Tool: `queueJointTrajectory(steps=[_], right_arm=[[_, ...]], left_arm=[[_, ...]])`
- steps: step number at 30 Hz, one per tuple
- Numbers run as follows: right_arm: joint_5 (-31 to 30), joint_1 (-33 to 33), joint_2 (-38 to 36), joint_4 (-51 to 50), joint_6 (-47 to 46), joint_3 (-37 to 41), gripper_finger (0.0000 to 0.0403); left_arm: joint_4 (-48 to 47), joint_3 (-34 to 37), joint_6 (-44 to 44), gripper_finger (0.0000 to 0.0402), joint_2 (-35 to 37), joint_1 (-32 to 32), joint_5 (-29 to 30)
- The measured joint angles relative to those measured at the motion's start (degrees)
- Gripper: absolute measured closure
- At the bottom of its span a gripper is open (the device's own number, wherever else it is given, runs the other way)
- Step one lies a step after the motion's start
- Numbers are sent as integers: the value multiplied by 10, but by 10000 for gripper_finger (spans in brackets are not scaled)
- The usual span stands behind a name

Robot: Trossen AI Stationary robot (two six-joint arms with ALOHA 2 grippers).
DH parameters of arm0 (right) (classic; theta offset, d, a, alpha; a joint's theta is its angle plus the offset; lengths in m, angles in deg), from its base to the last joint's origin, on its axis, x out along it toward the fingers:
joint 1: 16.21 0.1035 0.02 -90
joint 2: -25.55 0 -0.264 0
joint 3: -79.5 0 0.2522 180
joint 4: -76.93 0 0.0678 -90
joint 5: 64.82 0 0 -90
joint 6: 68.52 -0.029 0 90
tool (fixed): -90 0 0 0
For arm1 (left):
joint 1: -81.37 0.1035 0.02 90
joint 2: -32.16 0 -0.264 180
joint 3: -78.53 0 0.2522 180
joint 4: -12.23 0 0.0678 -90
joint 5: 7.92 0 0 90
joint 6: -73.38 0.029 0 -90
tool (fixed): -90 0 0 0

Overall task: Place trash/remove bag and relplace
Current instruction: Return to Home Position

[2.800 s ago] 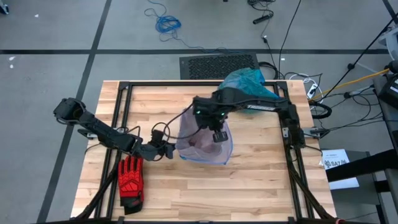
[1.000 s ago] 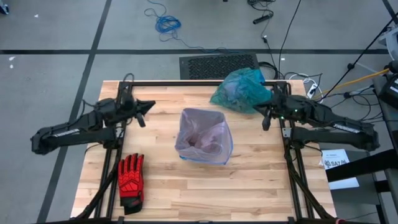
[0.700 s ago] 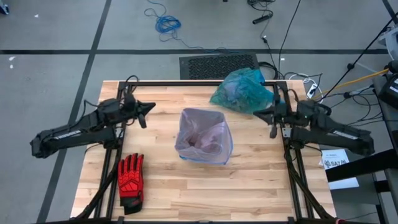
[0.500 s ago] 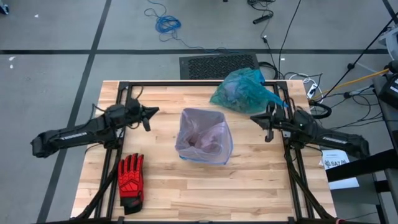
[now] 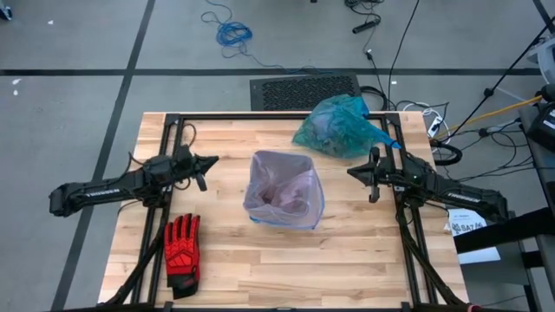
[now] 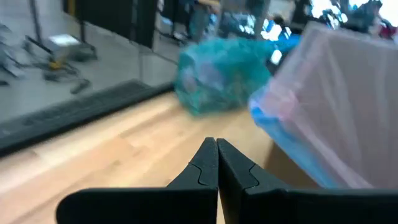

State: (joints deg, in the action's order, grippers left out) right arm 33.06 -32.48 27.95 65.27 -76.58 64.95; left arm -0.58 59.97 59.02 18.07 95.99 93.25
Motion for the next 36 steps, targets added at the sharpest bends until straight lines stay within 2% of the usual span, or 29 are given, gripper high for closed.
queueJointTrajectory(steps=[4, 6, 9, 12, 14, 17, 21, 23, 28, 33, 36], right_arm=[[-3, 0, 3, -3, -17, 0, 403], [-3, 0, 3, -2, -20, 0, 403], [-4, 0, 3, -2, -15, 0, 403], [-3, 0, 3, -3, -14, 0, 403], [-4, 0, 4, -2, -14, 0, 403], [-4, 0, 4, -3, -23, 0, 403], [-7, -1, 4, -3, -51, 0, 403], [-9, -3, 4, -2, -50, 0, 403], [-9, -3, 9, -2, 30, 0, 403], [-9, -3, 9, -3, 92, 0, 403], [-9, -3, 9, -3, 110, 0, 403]], left_arm=[[-3, -1, 16, 402, 32, -6, 14], [-33, -18, 36, 402, 69, -14, -3], [-146, -37, 26, 402, 137, -26, -29], [-219, -23, -8, 402, 141, -37, -47], [-173, -8, -8, 402, 141, -42, -52], [-115, 2, 15, 402, 137, -44, -10], [-125, 2, 29, 402, 137, -44, 39], [-127, 1, 32, 402, 137, -44, 40], [-127, 1, 33, 402, 137, -44, 39], [-127, 1, 152, 402, 137, -44, 40], [-126, 1, 177, 402, 137, -44, 40]])
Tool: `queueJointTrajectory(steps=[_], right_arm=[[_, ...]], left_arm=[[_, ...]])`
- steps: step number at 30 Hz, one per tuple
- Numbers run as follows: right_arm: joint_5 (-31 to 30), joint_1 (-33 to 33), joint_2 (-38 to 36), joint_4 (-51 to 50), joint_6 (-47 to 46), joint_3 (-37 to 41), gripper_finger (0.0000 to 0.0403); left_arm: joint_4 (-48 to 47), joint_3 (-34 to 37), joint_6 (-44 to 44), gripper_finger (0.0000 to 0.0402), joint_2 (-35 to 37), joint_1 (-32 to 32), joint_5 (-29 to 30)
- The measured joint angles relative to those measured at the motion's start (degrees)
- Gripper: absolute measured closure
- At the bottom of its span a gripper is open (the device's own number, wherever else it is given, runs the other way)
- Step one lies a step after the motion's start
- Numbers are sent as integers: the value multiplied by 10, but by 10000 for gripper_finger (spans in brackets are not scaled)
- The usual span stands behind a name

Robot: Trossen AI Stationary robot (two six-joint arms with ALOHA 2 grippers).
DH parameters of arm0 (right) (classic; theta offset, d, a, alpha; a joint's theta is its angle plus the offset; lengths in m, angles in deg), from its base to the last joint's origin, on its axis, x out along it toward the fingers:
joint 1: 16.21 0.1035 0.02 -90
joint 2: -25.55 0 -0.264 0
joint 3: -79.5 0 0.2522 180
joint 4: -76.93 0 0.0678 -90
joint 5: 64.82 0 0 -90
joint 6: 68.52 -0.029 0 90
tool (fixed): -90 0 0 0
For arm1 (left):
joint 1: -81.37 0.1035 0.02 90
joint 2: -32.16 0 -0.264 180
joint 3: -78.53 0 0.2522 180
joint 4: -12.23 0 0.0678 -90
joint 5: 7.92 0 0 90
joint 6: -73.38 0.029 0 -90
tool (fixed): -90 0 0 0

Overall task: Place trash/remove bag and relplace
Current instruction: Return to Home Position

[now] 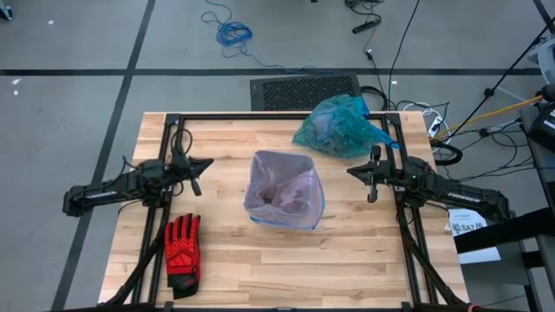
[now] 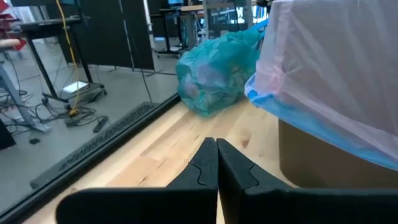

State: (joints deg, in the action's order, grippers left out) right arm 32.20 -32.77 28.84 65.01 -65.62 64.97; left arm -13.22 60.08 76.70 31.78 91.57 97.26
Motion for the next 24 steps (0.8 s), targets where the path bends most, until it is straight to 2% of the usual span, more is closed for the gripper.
queueJointTrajectory(steps=[6, 24], right_arm=[[0, 0, 0, 0, 35, 0, 403], [0, 0, 0, 0, 38, 0, 403]], left_arm=[[0, 0, 6, 402, 0, 0, -16], [0, 0, 1, 402, 0, 0, -12]])
